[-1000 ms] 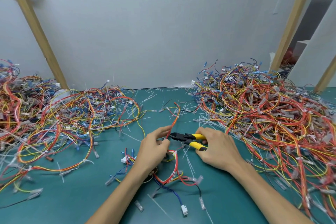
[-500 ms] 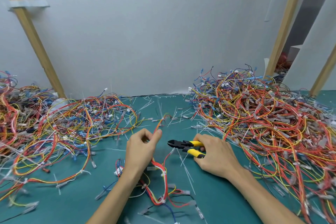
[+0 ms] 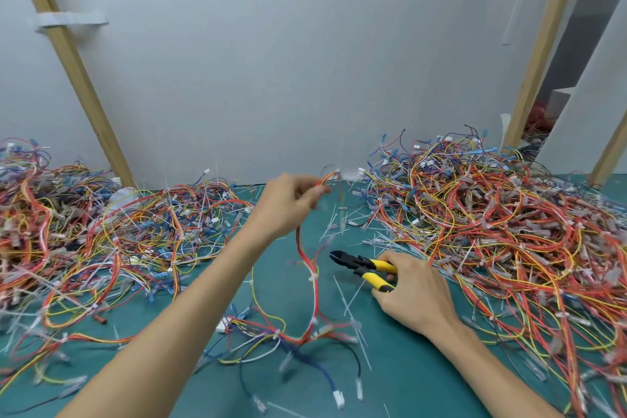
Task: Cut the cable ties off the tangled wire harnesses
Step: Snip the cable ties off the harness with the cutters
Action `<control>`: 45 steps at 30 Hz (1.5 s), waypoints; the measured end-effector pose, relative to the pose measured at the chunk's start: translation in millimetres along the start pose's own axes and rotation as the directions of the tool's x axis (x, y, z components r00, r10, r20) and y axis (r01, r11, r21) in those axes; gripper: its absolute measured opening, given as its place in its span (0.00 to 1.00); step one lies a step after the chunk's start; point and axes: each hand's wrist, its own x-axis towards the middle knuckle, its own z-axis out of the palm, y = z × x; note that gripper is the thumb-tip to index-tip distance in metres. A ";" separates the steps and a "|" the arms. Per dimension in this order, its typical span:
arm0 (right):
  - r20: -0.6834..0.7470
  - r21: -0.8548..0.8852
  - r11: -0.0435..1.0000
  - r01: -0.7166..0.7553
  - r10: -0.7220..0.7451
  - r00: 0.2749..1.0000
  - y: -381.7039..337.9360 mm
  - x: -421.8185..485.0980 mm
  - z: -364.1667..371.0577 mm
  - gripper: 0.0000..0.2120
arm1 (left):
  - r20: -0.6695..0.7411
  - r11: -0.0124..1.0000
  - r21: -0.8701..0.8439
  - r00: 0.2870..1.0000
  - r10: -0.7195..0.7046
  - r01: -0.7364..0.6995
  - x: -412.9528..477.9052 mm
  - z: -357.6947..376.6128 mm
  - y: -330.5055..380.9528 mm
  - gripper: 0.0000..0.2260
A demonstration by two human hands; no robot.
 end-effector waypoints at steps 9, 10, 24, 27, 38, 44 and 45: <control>-0.265 0.018 1.000 0.014 -0.009 0.964 -1.4 -1.9 -3.9 0.14 | -0.011 0.891 0.351 0.950 0.312 -0.288 7.9 7.1 32.8 0.31; -0.271 -0.013 0.999 0.033 -0.036 0.962 -0.9 -1.7 -4.9 0.15 | 0.012 0.883 0.390 0.961 0.276 -0.259 -0.7 12.9 21.6 0.27; -0.058 -0.076 0.987 0.138 -0.143 0.988 3.2 -0.2 -0.8 0.19 | -0.048 0.962 0.273 0.998 0.043 -0.029 -84.8 50.9 -82.6 0.07; -0.085 -0.117 0.982 0.151 -0.161 0.983 3.6 -0.1 0.0 0.20 | -0.085 0.975 0.221 0.995 0.047 -0.027 -84.9 52.9 -85.9 0.08; -0.122 -0.145 0.960 0.240 -0.258 0.958 -3.2 -0.1 4.9 0.20 | -0.102 0.962 0.273 0.995 0.018 0.011 -84.2 54.6 -88.5 0.12; -0.099 -0.140 0.959 0.247 -0.262 0.960 -6.9 -1.5 6.1 0.20 | -0.114 0.954 0.297 0.991 0.070 -0.033 -86.1 55.5 -87.1 0.11; -0.098 -0.135 0.959 0.247 -0.261 0.960 -7.5 -1.8 6.6 0.20 | -0.114 0.952 0.302 0.990 0.080 -0.042 -86.6 55.8 -86.5 0.11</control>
